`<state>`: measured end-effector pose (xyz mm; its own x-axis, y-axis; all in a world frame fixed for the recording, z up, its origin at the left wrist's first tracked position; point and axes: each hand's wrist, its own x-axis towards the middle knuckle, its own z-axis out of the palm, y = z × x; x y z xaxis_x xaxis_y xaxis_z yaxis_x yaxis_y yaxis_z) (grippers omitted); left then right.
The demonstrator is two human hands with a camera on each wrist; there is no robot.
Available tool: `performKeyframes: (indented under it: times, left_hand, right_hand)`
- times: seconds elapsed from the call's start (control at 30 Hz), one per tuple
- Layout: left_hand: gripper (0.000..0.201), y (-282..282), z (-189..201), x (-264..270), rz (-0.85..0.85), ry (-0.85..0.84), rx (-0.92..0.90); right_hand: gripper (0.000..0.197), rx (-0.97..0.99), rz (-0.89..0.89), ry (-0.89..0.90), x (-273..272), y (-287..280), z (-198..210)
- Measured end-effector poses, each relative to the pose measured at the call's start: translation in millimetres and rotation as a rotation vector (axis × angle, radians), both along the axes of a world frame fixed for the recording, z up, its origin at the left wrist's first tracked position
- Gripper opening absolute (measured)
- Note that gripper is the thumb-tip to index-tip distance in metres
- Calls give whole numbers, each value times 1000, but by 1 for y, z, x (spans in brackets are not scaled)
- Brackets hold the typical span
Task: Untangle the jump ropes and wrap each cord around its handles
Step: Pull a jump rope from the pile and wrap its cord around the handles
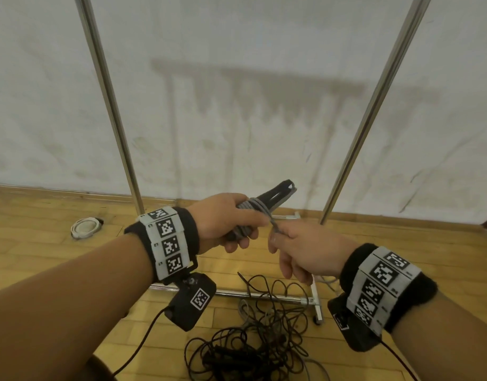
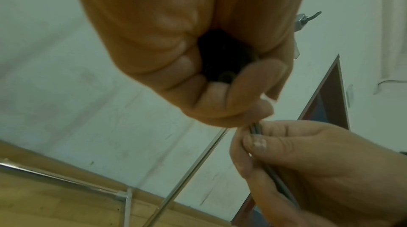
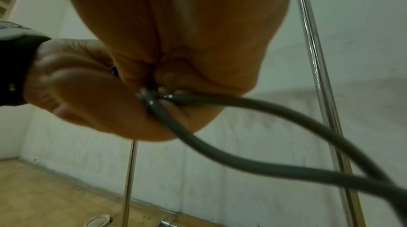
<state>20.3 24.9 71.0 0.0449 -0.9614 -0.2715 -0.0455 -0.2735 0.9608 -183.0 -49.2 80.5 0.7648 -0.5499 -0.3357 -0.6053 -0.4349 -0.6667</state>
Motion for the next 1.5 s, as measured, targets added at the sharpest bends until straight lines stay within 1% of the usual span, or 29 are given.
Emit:
performKeyframes:
  times: [0.07, 0.1, 0.2, 0.3, 0.43, 0.5, 0.57, 0.6, 0.67, 0.7, 0.77, 0.83, 0.93, 1.03, 1.07, 1.13, 1.2, 1.27, 1.33, 1.43, 1.5]
  left_hand:
    - [55, 0, 2, -1, 40, 64, -21]
    - [55, -1, 3, 1, 76, 79, -31]
    - [43, -1, 5, 10, 171, 130, -68]
    - [38, 0, 8, 20, 197, 188, -100]
    - [40, 4, 12, 22, 109, 221, -101]
    - [39, 7, 12, 18, 12, 227, -94]
    - [35, 10, 10, 12, -131, 211, -75]
    - [33, 13, 8, 7, -210, 170, -49]
    - [20, 17, 1, -4, -356, 8, 27]
    - [14, 19, -3, -11, -406, -88, 69]
    - [11, 19, -11, -23, -455, -251, 152]
    - [7, 16, -17, -32, -468, -393, 211]
    - [8, 12, -24, -40, -459, -600, 207]
    - [20, 8, -31, -44, -371, -673, 177]
    - [17, 7, -32, -44, -347, -670, 178]
    - [10, 2, -32, -41, -285, -606, 200]
    - [14, -3, -29, -32, -168, -501, 210]
    - [14, -6, -25, -18, -40, -359, 175]
    - [15, -6, -19, -4, 42, -182, 128]
    - [27, -3, -9, 6, 46, 58, 60]
    - [32, -2, -4, 5, 32, 179, 24]
  right_hand:
    - [28, 26, -7, -34, 0, -1, -3]
    - [28, 18, -4, -38, 0, -3, -4]
    - [27, -14, -23, -40, -4, -7, -7]
    - [29, 11, -64, -88, -9, -12, -10]
    - [31, 21, -92, -150, -10, -17, -13]
    - [32, 12, -83, -137, -9, -20, -17]
    - [32, -8, -48, -105, -10, -23, -20]
    - [32, -37, -25, -85, -11, -25, -20]
    - [24, -127, 36, -33, -13, -29, -16]
    - [19, -183, 78, -8, -14, -31, -12]
    - [17, -286, 134, 41, -12, -31, -3]
    - [15, -365, 158, 83, -7, -25, 6]
    - [19, -537, 236, 150, 0, -11, 17]
    - [23, -711, 293, 202, 7, 6, 25]
    - [24, -734, 306, 213, 8, 11, 26]
    - [26, -719, 321, 217, 10, 17, 24]
    - [26, -651, 302, 183, 9, 18, 20]
    - [26, -557, 238, 129, 7, 16, 16]
    - [28, -460, 189, 87, 5, 10, 12]
    - [30, -365, 178, 94, 0, 0, 4]
    - [30, -302, 169, 115, -2, -5, -2]
